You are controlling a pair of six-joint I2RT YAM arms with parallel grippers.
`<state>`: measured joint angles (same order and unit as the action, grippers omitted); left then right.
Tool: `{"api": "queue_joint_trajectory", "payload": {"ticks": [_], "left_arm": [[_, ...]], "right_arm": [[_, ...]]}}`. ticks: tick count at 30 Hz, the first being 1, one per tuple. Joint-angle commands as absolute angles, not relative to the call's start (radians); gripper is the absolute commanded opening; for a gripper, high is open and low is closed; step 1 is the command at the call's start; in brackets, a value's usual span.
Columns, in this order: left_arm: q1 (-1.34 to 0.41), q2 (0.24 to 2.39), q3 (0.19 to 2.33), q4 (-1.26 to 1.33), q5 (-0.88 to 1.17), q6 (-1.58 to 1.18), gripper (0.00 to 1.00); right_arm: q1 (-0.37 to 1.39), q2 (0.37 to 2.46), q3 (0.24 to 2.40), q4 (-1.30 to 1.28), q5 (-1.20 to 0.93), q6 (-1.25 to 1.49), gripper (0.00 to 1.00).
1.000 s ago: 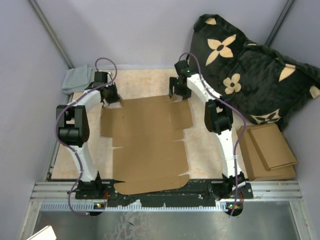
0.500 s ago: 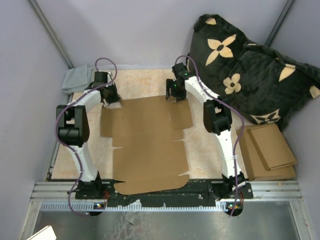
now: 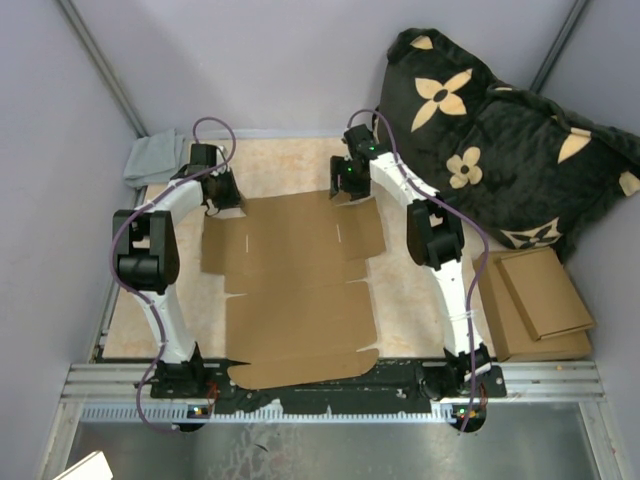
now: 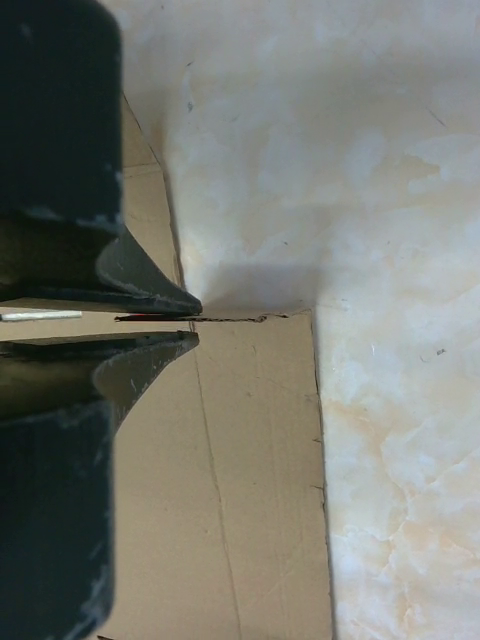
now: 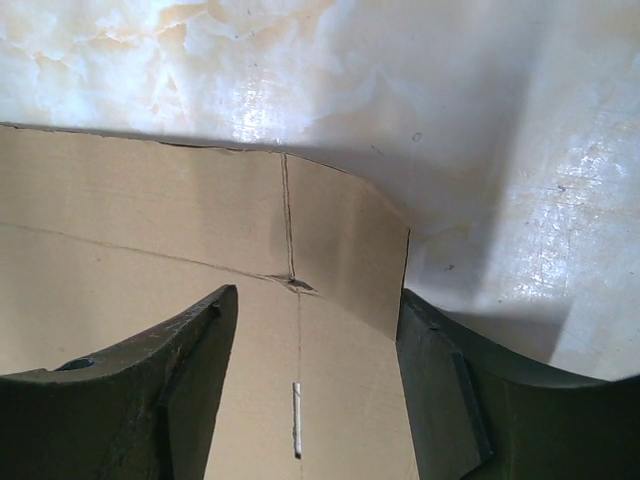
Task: Fold the paper box
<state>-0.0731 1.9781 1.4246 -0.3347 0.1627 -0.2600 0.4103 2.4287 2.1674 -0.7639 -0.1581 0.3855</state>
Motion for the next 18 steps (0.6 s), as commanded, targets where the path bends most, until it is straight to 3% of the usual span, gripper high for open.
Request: {"api": "queue_joint_trajectory", "payload": {"ticks": [1,7,18], "left_arm": [[-0.08,1.949,1.462,-0.351,0.182,-0.247,0.21],[-0.088,1.939,1.484,-0.357,0.187,-0.248,0.3],[-0.097,1.983,1.532,-0.358,0.231,-0.263,0.33]], "right_arm": [[0.414,2.358,2.218,-0.716,-0.202,0.367,0.64],[0.42,2.342,2.238,-0.703,-0.21,0.365,0.63],[0.432,2.383,2.332,-0.716,-0.254,0.374,0.64]]}}
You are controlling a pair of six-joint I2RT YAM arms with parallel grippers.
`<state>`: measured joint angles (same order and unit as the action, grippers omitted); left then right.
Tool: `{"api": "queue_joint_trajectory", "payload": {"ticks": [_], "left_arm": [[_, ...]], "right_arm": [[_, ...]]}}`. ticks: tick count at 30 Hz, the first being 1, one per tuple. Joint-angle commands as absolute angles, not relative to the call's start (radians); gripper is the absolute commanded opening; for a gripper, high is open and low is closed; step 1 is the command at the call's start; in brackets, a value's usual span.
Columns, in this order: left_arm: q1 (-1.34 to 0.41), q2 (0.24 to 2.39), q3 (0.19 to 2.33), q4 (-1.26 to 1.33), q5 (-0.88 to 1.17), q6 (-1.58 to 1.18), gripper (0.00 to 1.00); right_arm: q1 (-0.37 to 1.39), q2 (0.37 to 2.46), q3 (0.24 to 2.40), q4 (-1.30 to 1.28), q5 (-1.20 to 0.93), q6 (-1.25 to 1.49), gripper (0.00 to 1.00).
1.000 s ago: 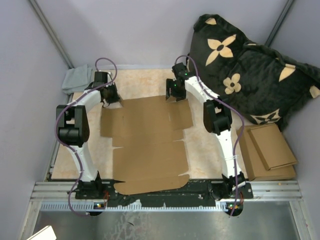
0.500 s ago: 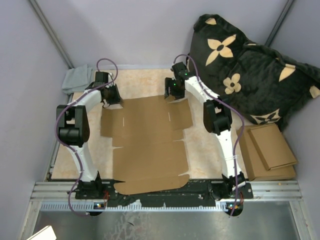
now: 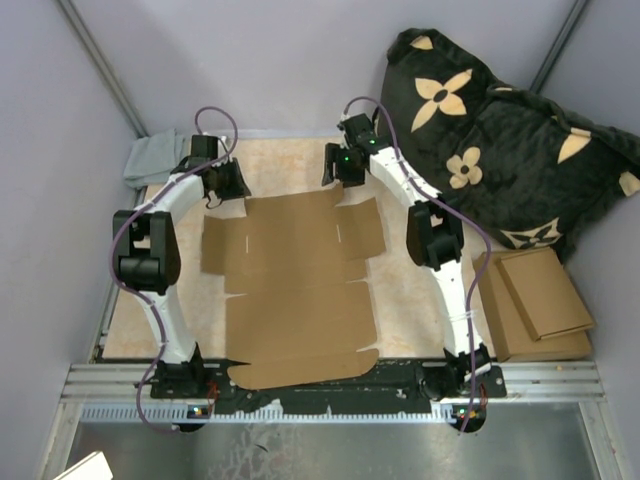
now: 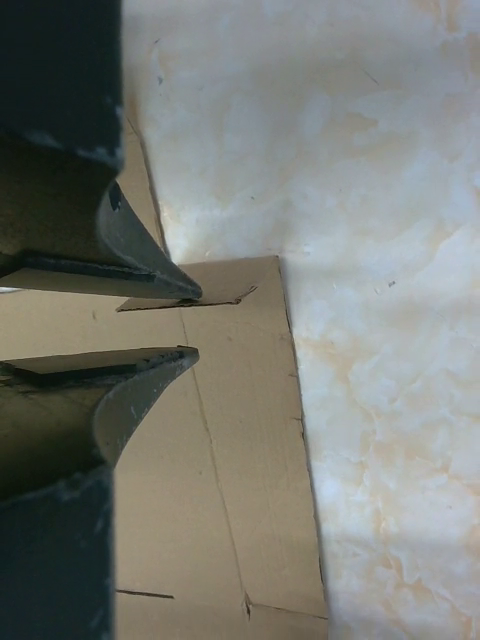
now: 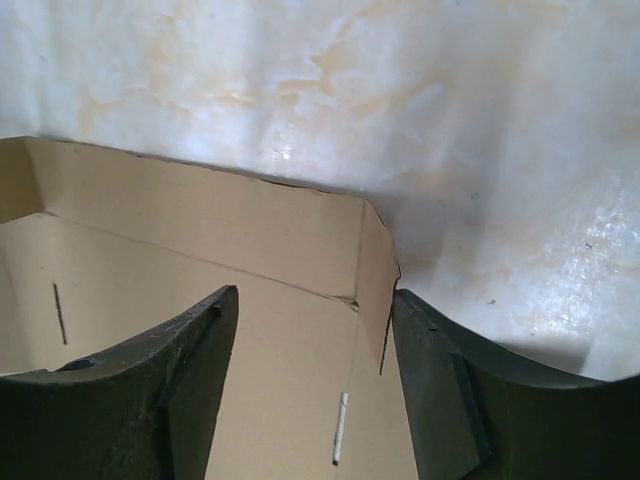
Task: Fold the paper box
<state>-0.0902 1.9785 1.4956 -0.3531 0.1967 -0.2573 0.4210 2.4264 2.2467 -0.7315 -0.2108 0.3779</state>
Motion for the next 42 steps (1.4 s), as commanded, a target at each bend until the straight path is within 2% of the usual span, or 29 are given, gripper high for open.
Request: {"api": "queue_joint_trajectory", "payload": {"ticks": [1,12,16,22,30,36,42], "left_arm": [[-0.098,1.988,1.534,-0.358,0.236,-0.265,0.33],[-0.105,2.05,1.573,-0.354,0.283,-0.292,0.32],[-0.106,2.037,1.556,-0.341,0.261,-0.285,0.32],[-0.106,2.105,1.6,-0.368,0.269,-0.305,0.33],[-0.109,2.132,1.603,-0.353,0.286,-0.329,0.33],[-0.11,2.162,1.593,-0.37,0.281,-0.336,0.33],[-0.11,2.102,1.571,-0.377,0.275,-0.33,0.35]], "right_arm": [[0.435,2.392,2.342,-0.72,-0.26,0.376,0.64],[0.476,2.478,2.349,-0.725,-0.295,0.376,0.63],[0.479,2.401,2.26,-0.668,-0.225,0.383,0.63],[0.479,2.341,2.246,-0.687,-0.147,0.371,0.63],[0.441,2.249,2.159,-0.648,-0.07,0.401,0.58],[0.397,2.3,2.2,-0.699,-0.038,0.434,0.52],[0.393,2.349,2.221,-0.745,0.001,0.428,0.6]]}}
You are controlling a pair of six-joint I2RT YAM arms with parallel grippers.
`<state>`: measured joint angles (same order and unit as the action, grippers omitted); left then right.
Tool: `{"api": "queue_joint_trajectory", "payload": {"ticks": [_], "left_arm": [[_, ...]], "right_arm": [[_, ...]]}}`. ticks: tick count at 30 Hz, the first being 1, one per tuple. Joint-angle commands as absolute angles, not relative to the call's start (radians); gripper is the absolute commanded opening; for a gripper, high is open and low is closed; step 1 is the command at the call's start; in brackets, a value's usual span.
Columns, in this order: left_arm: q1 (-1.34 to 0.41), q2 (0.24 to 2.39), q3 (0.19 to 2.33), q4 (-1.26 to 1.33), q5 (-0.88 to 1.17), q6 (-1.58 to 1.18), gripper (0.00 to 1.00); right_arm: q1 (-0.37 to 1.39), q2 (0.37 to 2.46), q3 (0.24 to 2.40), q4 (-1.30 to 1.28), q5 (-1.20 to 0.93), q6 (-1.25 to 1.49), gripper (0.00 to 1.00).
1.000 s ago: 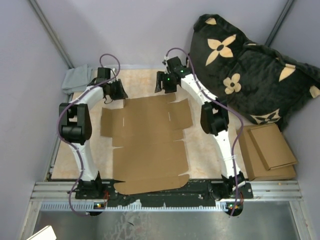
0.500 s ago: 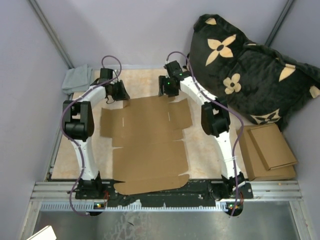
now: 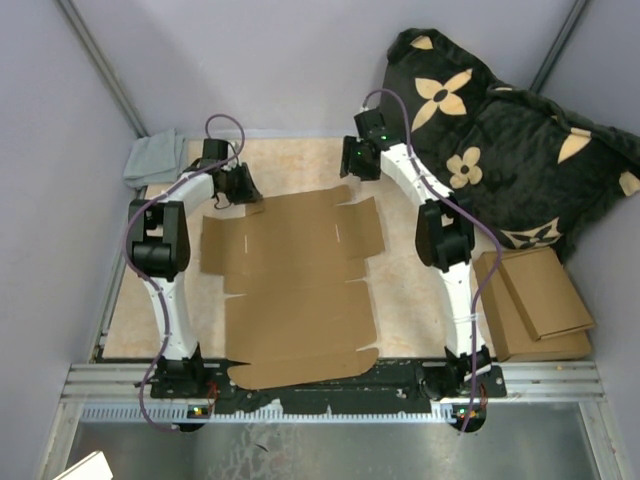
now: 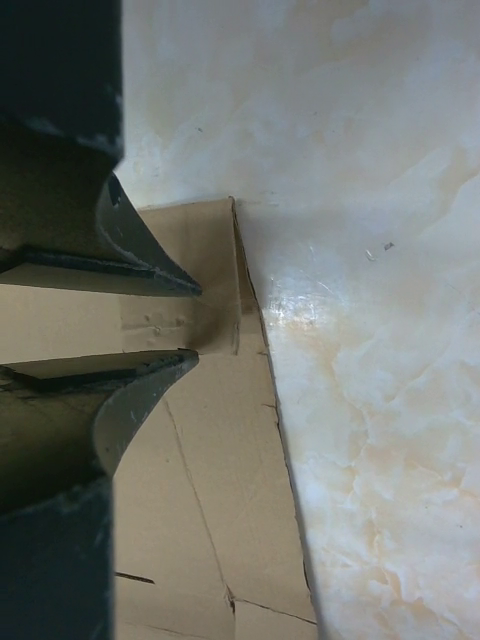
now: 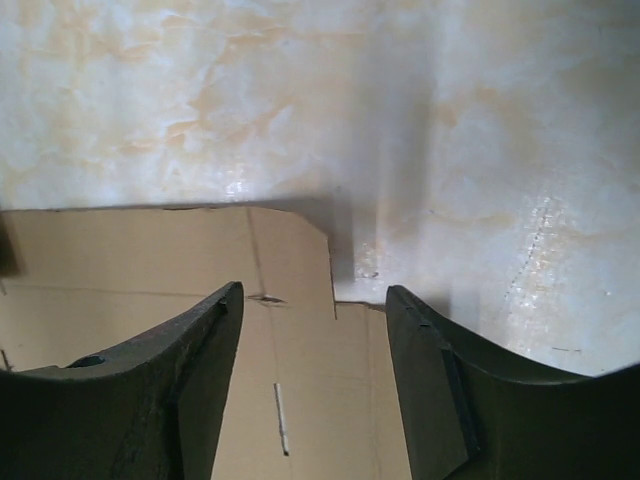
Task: Fold the paper box
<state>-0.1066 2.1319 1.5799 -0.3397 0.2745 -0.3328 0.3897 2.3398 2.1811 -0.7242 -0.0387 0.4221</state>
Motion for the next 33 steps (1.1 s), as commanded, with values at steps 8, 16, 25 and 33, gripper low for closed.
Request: {"api": "queue_joint_trajectory", "payload": {"ticks": [8,16,25,33], "left_arm": [[-0.11,2.014,1.581,-0.382,0.227,-0.305,0.41],[-0.11,2.01,1.554,-0.4,0.212,-0.308,0.39],[-0.11,2.033,1.548,-0.393,0.237,-0.317,0.37],[-0.11,2.043,1.545,-0.39,0.257,-0.319,0.37]], "right_arm": [[0.391,2.417,2.266,-0.792,0.04,0.448,0.43],[0.391,2.452,2.274,-0.806,0.062,0.437,0.22],[0.399,2.401,2.187,-0.688,-0.106,0.41,0.24],[0.428,2.377,2.215,-0.643,-0.236,0.394,0.26]]}}
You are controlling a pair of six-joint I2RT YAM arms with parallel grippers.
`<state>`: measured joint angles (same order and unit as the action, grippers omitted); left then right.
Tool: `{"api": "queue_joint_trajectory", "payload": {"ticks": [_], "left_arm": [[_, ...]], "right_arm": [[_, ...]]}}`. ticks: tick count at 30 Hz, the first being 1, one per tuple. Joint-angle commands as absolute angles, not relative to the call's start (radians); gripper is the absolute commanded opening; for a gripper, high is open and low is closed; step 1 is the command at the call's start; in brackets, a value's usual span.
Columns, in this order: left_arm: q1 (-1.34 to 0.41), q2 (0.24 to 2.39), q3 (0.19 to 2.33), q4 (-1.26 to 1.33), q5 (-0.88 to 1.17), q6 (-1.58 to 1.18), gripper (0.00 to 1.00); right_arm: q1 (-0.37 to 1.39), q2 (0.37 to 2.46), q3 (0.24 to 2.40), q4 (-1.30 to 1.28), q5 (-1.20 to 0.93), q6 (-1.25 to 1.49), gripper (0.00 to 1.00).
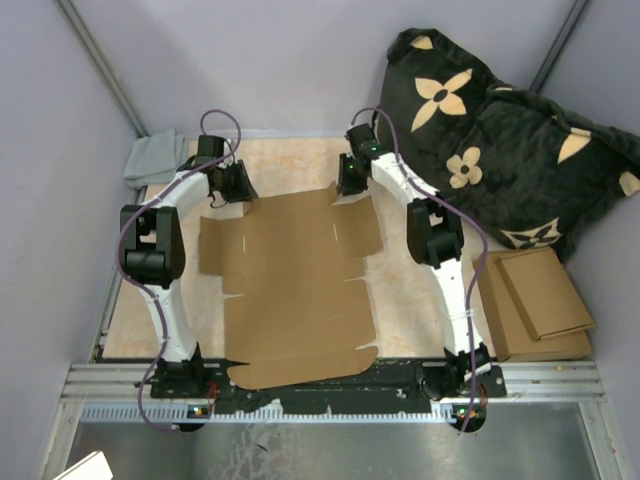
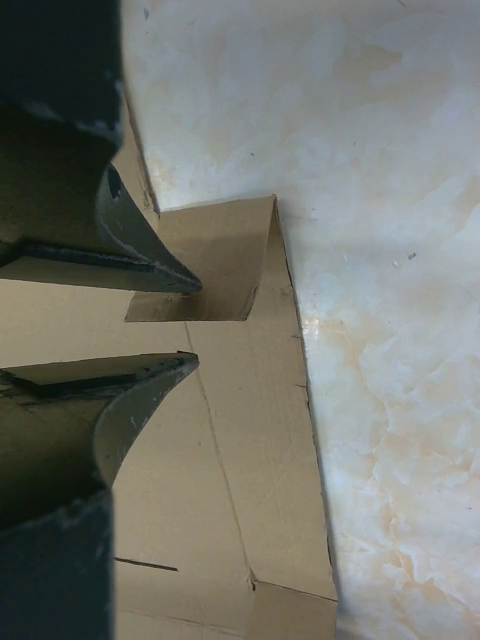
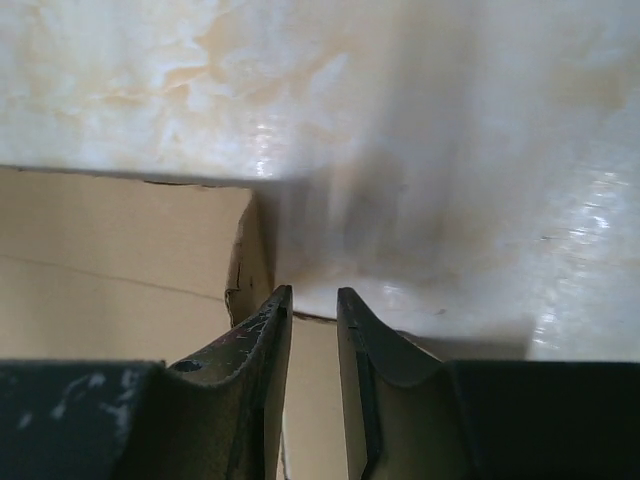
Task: Fold the paper box
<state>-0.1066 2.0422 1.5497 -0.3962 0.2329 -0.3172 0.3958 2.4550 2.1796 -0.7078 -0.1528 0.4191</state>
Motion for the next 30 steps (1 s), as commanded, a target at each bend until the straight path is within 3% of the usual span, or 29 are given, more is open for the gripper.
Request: {"api": "queue_joint_trajectory", "payload": {"ticks": [1,26,30], "left_arm": [[-0.111,2.046,1.545,-0.39,0.257,-0.319,0.36],[-0.11,2.127,1.545,-0.402,0.288,-0.33,0.36],[-0.116,2.151,1.571,-0.412,0.303,-0.347,0.36]], "right_arm": [[0.438,2.374,2.221,-0.642,-0.231,0.389,0.27],[0.483,2.6,2.336,-0.707,-0.233,0.399,0.29],[0.48,2.601,2.368,-0.721,-0.214,0.392,0.33]]}}
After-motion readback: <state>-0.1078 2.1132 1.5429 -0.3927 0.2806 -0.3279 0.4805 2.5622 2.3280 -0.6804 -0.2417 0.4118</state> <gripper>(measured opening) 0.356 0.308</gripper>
